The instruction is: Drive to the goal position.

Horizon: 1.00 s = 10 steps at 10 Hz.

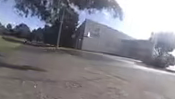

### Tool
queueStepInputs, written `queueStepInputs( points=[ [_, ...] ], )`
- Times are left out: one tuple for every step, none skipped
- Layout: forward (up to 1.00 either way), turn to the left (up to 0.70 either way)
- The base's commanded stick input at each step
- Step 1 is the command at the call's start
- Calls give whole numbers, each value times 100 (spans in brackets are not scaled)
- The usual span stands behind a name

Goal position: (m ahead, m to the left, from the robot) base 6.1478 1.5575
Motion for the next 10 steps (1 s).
queueStepInputs(
  points=[
    [100, 0],
    [100, 0],
    [100, 0],
    [100, 0],
    [100, 0],
    [100, 0],
    [100, 0],
    [100, 0],
    [100, 0],
    [100, 0]
  ],
)
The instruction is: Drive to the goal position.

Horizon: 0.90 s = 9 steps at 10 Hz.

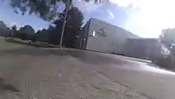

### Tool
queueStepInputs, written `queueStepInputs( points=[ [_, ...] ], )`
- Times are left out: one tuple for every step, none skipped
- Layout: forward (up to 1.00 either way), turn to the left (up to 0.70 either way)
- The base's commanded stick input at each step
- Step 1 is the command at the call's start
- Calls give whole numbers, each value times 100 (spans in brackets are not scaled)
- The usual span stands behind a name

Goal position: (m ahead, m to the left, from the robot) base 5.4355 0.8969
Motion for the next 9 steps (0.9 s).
queueStepInputs(
  points=[
    [100, 0],
    [100, 0],
    [100, 0],
    [100, 0],
    [100, 0],
    [100, 0],
    [100, 0],
    [100, 0],
    [100, 0]
  ],
)
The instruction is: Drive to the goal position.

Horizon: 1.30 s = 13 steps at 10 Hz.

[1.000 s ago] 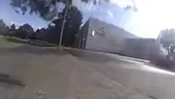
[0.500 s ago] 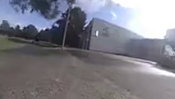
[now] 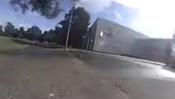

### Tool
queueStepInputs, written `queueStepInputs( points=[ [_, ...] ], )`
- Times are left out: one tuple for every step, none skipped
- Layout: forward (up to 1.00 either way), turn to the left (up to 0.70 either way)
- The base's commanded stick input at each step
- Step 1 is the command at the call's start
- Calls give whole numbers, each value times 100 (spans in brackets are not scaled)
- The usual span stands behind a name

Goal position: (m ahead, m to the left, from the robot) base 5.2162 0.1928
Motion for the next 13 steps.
queueStepInputs(
  points=[
    [100, 0],
    [100, 0],
    [100, 13],
    [100, 27],
    [100, 40],
    [100, 40],
    [100, 21],
    [100, 0],
    [100, 0],
    [100, 0],
    [100, 0],
    [100, 0],
    [100, 0]
  ],
)
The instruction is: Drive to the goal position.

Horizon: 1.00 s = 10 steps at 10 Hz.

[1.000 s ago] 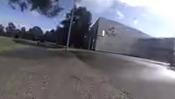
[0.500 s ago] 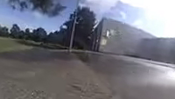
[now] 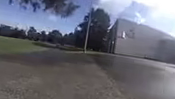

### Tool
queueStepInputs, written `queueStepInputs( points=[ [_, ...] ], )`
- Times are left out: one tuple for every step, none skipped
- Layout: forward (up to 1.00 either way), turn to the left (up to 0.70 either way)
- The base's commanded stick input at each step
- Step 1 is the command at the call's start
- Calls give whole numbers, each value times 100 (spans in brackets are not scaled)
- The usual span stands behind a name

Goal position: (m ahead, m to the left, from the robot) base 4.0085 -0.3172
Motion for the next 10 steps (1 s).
queueStepInputs(
  points=[
    [100, 0],
    [100, 0],
    [100, 0],
    [100, 0],
    [100, 0],
    [100, 0],
    [100, 0],
    [100, 0],
    [100, 0],
    [100, 0]
  ],
)
